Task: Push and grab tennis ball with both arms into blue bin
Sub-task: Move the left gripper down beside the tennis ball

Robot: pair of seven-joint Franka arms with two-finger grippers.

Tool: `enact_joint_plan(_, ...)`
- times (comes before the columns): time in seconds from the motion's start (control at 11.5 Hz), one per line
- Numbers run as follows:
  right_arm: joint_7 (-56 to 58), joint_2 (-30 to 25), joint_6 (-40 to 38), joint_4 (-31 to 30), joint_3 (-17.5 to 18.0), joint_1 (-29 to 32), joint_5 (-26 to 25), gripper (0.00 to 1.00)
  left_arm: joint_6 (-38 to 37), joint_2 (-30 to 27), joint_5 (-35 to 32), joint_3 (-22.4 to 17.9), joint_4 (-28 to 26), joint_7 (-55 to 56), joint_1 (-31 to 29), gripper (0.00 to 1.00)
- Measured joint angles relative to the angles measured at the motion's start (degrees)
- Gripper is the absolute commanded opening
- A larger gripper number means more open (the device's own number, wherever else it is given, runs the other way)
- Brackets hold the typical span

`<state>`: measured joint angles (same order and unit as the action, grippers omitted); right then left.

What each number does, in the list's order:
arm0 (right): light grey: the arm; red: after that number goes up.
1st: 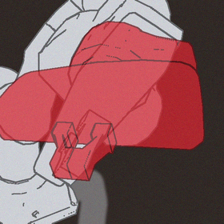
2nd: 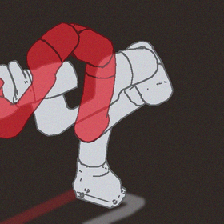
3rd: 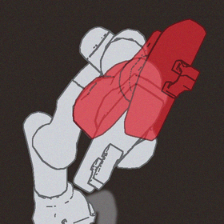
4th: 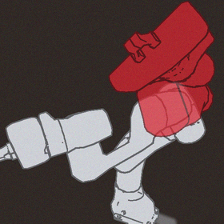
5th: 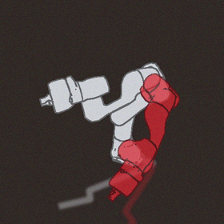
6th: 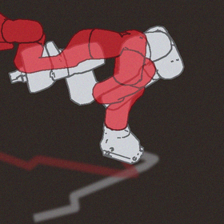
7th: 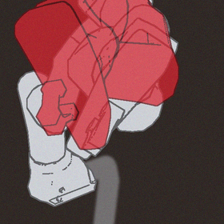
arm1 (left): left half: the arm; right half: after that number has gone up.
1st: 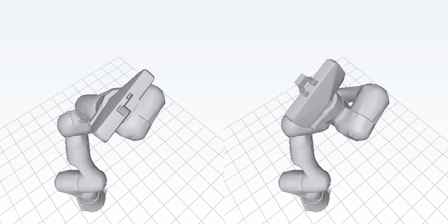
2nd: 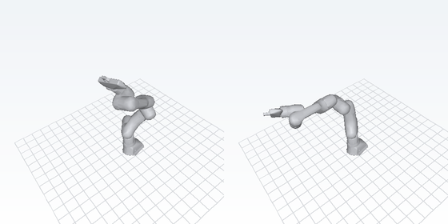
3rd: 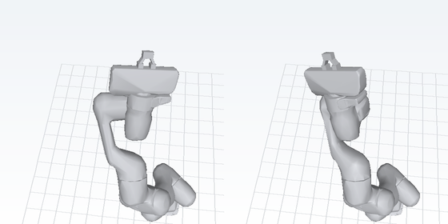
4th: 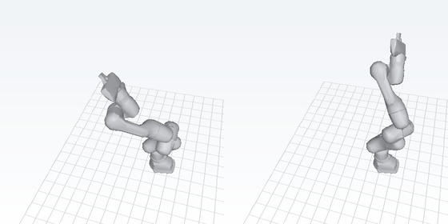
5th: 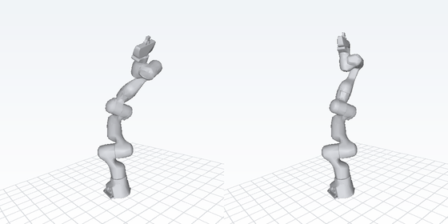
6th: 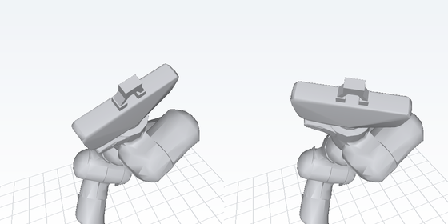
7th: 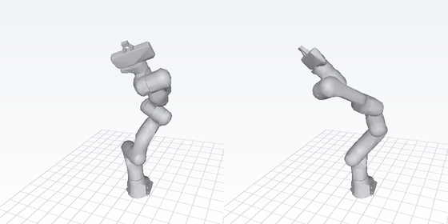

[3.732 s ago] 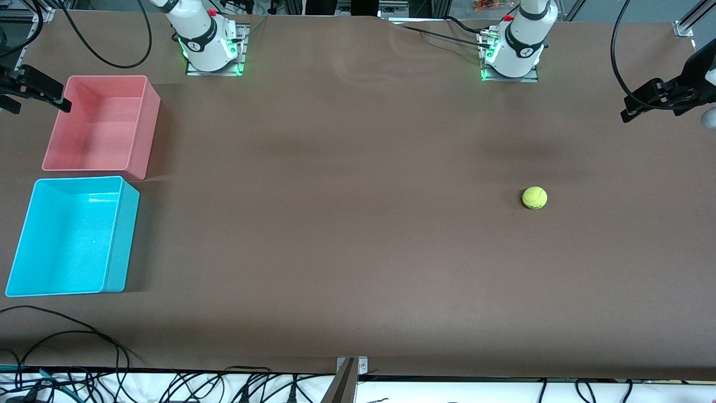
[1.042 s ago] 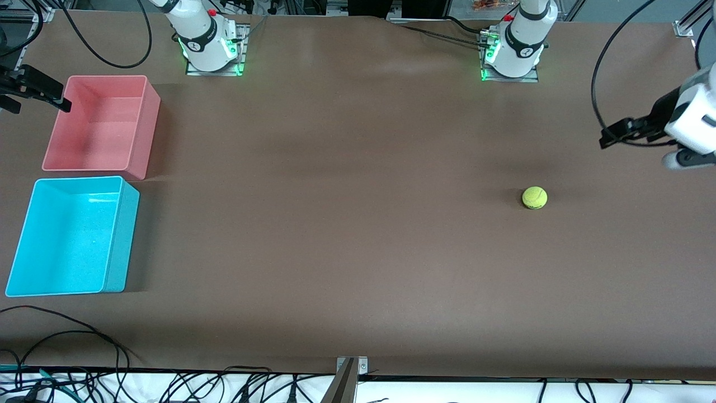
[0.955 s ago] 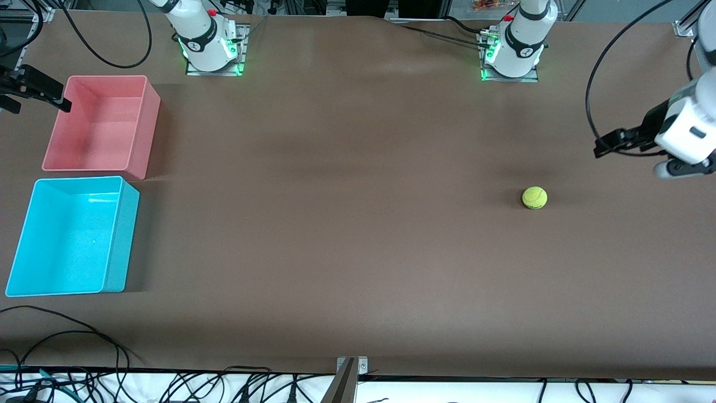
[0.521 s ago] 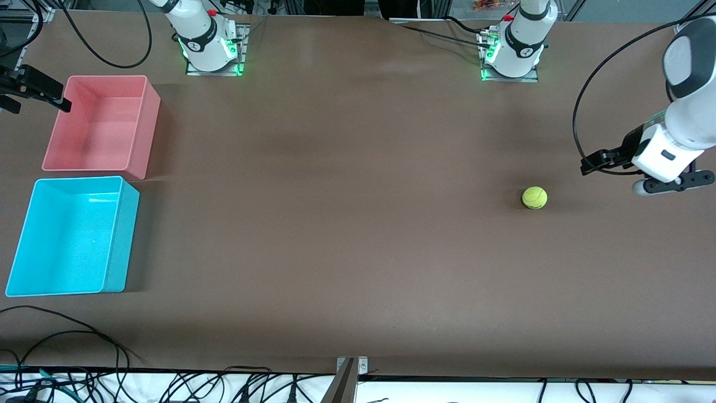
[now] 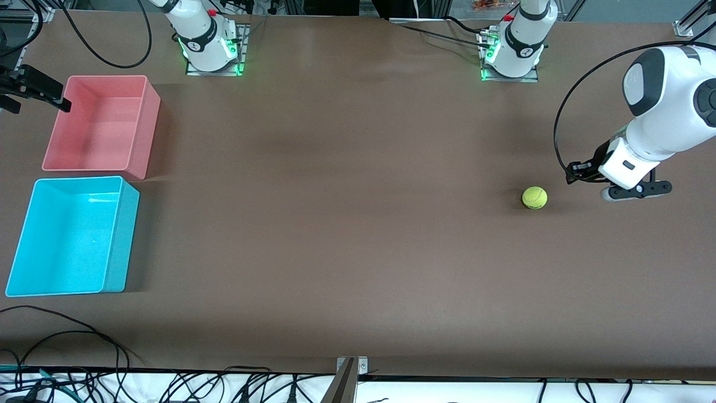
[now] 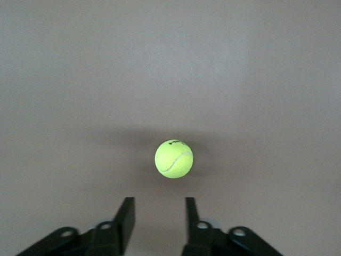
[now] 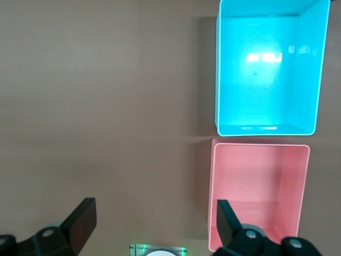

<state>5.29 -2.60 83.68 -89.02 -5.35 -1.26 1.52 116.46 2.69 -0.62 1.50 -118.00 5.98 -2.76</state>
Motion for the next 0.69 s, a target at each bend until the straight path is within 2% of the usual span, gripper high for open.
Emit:
enact_joint_plan(0.35, 0.0, 0.0, 0.0, 0.0, 0.0, 0.0, 0.0, 1.0, 2.15, -0.07, -0.01, -0.01, -1.65, -12.31, -0.03, 0.0)
enact_joint_plan(0.52, 0.0, 0.0, 0.0, 0.0, 0.0, 0.0, 0.0, 1.0, 7.0, -0.06, -0.01, -0.18, -4.68, -23.73, -0.44, 0.0)
enact_joint_plan(0.69, 0.0, 0.0, 0.0, 0.0, 0.0, 0.0, 0.0, 1.0, 8.45, -0.04, -0.01, -0.37, -6.86, -34.2, -1.02, 0.0)
